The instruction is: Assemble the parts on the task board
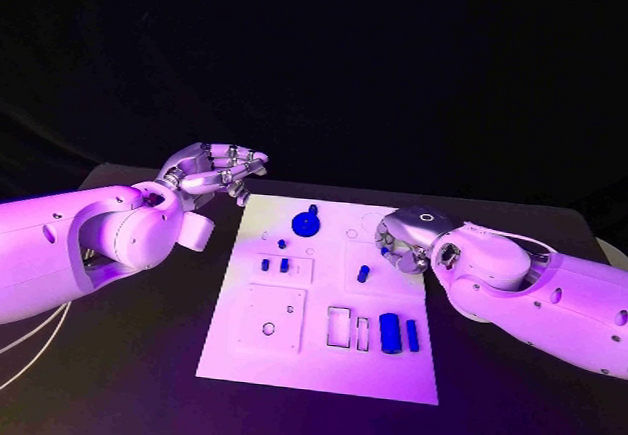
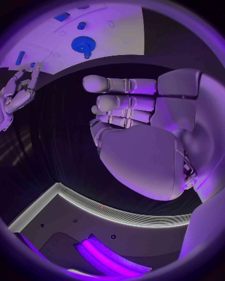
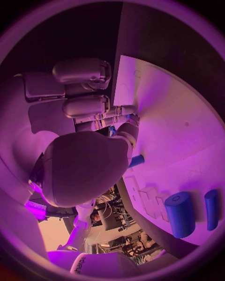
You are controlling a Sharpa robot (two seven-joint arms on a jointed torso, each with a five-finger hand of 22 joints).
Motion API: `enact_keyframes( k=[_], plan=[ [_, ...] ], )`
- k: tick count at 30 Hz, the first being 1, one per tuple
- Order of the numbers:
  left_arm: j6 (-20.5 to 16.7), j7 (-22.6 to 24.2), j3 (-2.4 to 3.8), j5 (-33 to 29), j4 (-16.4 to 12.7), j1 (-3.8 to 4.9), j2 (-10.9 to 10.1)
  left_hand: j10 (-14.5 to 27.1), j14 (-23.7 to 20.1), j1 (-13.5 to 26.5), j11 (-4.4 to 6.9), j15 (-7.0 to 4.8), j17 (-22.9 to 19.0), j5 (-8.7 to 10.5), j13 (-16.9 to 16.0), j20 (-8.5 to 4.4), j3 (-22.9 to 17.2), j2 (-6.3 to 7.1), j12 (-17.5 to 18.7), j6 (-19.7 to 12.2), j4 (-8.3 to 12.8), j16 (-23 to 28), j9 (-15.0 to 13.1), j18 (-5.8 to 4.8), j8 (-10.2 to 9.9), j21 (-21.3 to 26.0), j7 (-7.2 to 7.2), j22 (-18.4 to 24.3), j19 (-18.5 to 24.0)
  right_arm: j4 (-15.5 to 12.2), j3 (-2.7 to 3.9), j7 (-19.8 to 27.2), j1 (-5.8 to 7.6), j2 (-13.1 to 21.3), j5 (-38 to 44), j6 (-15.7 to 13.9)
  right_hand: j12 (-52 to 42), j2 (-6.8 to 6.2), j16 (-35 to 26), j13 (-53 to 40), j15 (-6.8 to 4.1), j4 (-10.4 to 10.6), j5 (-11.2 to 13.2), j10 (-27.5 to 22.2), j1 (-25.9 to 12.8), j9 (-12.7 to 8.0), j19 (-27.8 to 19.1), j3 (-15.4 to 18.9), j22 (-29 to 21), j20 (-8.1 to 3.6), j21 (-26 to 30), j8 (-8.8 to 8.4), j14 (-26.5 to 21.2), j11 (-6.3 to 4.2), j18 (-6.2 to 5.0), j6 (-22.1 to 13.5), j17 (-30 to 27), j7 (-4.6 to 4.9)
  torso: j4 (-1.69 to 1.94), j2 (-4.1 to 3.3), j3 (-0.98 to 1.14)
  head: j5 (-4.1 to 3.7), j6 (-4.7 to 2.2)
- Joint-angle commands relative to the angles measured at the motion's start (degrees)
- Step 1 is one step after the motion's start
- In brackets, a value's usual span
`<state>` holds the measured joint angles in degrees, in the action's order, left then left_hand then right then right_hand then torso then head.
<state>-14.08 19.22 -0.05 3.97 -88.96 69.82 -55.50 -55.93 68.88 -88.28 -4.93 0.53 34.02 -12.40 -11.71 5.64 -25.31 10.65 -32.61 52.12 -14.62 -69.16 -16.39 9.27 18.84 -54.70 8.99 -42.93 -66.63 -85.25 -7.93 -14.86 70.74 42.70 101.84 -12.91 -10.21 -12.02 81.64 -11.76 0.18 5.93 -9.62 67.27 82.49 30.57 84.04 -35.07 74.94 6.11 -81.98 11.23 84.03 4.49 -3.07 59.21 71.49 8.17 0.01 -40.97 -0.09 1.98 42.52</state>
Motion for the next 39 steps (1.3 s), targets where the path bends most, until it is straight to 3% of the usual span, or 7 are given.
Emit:
enact_keyframes(
  k=[1, 10, 26, 28, 31, 39],
  plan=[
    [0.0, 0.1, 0.03, -0.4, -0.2, 0.05, 0.0, 0.2, -0.4, -0.1, -0.10, 0.15, -0.1, -0.18, -0.1, 0.05, -0.3, 0.48, -0.3, -0.1, 0.0, 0.2, 0.0, 0.39, -0.1, 0.2, 0.23, 0.1, 0.4, -0.2, -0.62, -1.9, -0.85, -0.1, 2.7, 5.6, 0.0, 0.74, 0.3, -0.1, -0.52, -0.5, -0.3, 0.9, 0.0, 0.2, 2.1, 0.0, 10.2, -0.43, -0.5, 0.26, 2.3, -0.41, 1.18, 0.5, 0.1, -0.05, -0.05, 0.01, 0.02, -0.02, 0.07],
    [-0.1, 0.0, 0.03, -0.4, -0.4, 0.06, -0.1, 0.4, -0.4, 0.0, -0.18, 0.20, -0.3, -0.20, -0.1, 0.07, -0.5, 0.64, -0.3, -0.3, 0.2, 0.3, 0.0, 0.43, -0.2, 0.4, 0.33, 0.4, 0.5, -0.8, -0.66, -3.0, -0.96, -0.1, 4.3, 3.9, 0.3, 1.18, 0.3, -0.1, -0.70, -1.0, 0.1, 1.6, -0.6, 0.3, 2.3, 0.0, 10.5, -0.63, -0.9, 0.45, 2.4, -0.60, 1.29, 1.1, 0.0, -0.24, -0.01, 0.03, -0.03, -0.15, 0.06],
    [-0.1, 0.0, 0.03, -0.4, -0.5, 0.06, -0.3, 0.7, -0.5, 0.2, -0.29, 0.28, -0.4, -0.20, -0.1, 0.12, -0.8, 0.80, -0.3, -0.5, 0.3, 0.3, 0.0, 0.45, -0.3, 0.6, 0.43, 0.6, 0.6, -2.4, -0.66, -4.1, -1.12, 0.5, 5.3, -4.9, 0.8, 1.28, 0.4, -0.2, -0.89, -1.1, 1.4, 2.5, -1.9, 0.4, 3.0, 0.4, 11.5, -0.78, -2.3, 0.54, 2.4, -0.86, 1.63, 1.6, 0.1, -0.58, -0.02, 0.02, -0.03, -0.18, 0.05],
    [-0.2, 0.0, 0.03, -0.4, -0.4, 0.06, -0.4, 0.7, -0.5, 0.2, -0.29, 0.28, -0.4, -0.20, -0.1, 0.12, -0.8, 0.80, -0.3, -0.5, 0.3, 0.3, 0.0, 0.45, -0.3, 0.6, 0.43, 0.6, 0.6, -2.6, -0.66, -4.2, -1.12, 0.7, 5.4, -5.9, 1.1, 1.26, 0.4, -0.1, -0.93, -1.0, 2.3, 2.6, -2.5, 0.4, 3.0, 0.5, 11.5, -0.83, -2.4, 0.48, 2.4, -0.93, 1.65, 1.6, 0.0, -0.68, -0.01, 0.02, -0.01, -0.18, 0.00],
    [-0.2, 0.0, 0.03, -0.4, -0.4, 0.06, -0.4, 0.7, -0.6, 0.2, -0.31, 0.31, -0.6, -0.20, -0.1, 0.13, -0.8, 0.86, -0.4, -0.5, 0.3, 0.4, 0.0, 0.47, -0.4, 0.7, 0.45, 0.7, 0.6, -3.0, -0.64, -4.3, -1.12, 1.1, 5.4, -7.1, 1.7, 1.42, 0.5, -0.1, -1.00, -0.7, 5.8, 2.9, -3.4, 0.3, 3.1, 0.6, 11.7, -0.90, -2.6, 0.27, 2.4, -1.03, 1.70, 1.6, 0.0, -0.87, -0.03, 0.04, -0.01, -0.18, 0.00],
    [-0.2, 0.0, 0.03, -0.4, -0.1, 0.06, -0.4, 0.8, -0.6, 0.2, -0.33, 0.32, -0.6, -0.23, -0.1, 0.15, -0.9, 0.91, -0.4, -0.6, 0.4, 0.4, 0.0, 0.47, -0.4, 0.8, 0.46, 0.7, 0.6, -4.8, -0.46, -4.3, -1.04, 2.5, 5.3, -9.6, 1.8, 1.46, 0.5, -0.1, -1.03, -0.6, 6.2, 3.0, -3.6, 0.3, 3.2, 0.5, 11.8, -0.92, -2.7, 0.23, 2.4, -1.04, 1.75, 1.6, 0.1, -0.92, -0.07, 0.03, 0.01, -0.23, -0.09]
  ],
)
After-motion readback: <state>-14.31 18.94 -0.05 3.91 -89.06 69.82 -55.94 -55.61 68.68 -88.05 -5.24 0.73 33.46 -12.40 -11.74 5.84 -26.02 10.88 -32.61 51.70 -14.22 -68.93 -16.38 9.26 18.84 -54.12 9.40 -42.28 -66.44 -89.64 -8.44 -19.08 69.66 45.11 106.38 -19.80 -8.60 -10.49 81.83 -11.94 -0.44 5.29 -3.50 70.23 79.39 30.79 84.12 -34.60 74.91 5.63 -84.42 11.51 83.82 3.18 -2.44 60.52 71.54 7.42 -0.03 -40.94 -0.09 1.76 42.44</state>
